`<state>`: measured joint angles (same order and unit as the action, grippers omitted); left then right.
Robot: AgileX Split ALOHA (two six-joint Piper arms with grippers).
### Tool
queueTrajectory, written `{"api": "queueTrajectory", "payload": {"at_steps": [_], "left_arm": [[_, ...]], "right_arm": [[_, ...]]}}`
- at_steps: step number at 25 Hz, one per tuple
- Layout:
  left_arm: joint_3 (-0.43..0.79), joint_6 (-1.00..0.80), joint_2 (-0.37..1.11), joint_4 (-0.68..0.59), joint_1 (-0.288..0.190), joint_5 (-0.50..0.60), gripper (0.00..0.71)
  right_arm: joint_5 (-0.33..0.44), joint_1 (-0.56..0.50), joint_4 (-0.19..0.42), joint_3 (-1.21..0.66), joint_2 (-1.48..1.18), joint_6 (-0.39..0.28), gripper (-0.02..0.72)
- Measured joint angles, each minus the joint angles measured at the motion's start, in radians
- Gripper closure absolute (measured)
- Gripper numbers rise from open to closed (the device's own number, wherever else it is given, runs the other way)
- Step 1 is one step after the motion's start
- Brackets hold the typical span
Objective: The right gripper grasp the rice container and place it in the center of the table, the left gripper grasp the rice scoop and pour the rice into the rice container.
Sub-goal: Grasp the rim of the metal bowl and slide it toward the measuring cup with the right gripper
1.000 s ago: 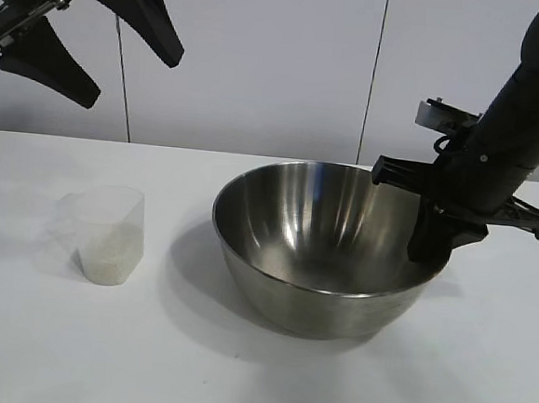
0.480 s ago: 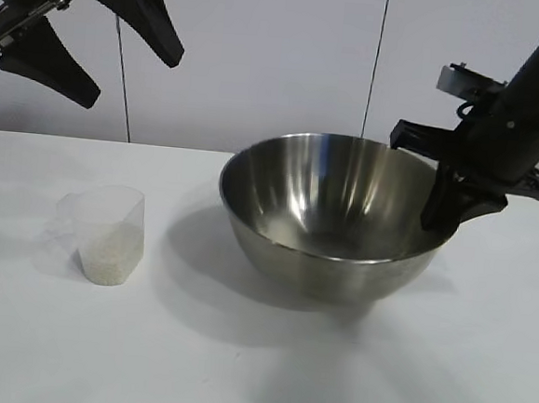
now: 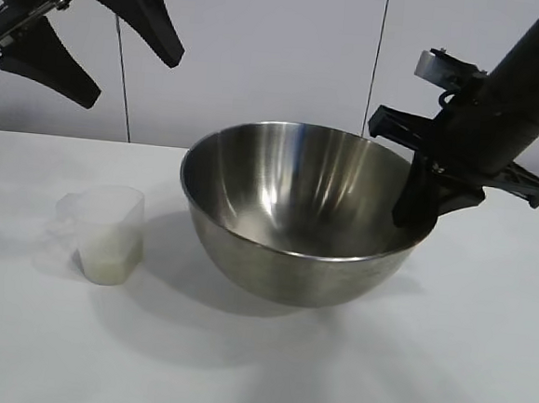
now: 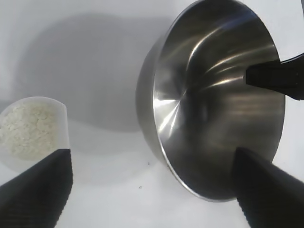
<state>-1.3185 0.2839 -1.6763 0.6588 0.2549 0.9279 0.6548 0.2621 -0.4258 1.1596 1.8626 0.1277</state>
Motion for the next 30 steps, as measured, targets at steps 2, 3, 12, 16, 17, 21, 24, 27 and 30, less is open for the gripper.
{"api": "queueTrajectory", "payload": {"at_steps": [2,3,12,16,17,21,24,27,30], "left_arm": [[0.0,0.0,0.0,0.0,0.0,0.0,0.06],[0.0,0.0,0.0,0.0,0.0,0.0,0.06],[0.0,0.0,0.0,0.0,0.0,-0.004,0.06],[0.0,0.0,0.0,0.0,0.0,-0.007,0.06],[0.0,0.0,0.0,0.0,0.0,-0.007,0.06],[0.0,0.0,0.0,0.0,0.0,-0.007,0.06],[0.0,0.0,0.0,0.0,0.0,-0.009,0.06],[0.0,0.0,0.0,0.001,0.0,-0.031,0.06],[0.0,0.0,0.0,0.001,0.0,-0.048,0.06]], "right_arm": [[-0.004,0.001,0.0,0.0,0.017,0.0,0.692],[-0.006,0.001,0.001,0.0,0.027,0.0,0.692],[-0.023,0.002,-0.009,0.0,0.057,0.0,0.687],[-0.02,0.002,-0.031,0.001,0.057,0.0,0.478],[-0.017,0.002,-0.031,0.001,0.057,0.0,0.378],[0.003,0.002,-0.031,0.007,0.039,0.0,0.077],[0.031,0.002,-0.028,0.045,-0.004,-0.004,0.04],[0.08,0.002,-0.009,0.109,-0.045,-0.024,0.027],[0.142,0.002,0.029,0.173,-0.075,-0.051,0.02]]}}
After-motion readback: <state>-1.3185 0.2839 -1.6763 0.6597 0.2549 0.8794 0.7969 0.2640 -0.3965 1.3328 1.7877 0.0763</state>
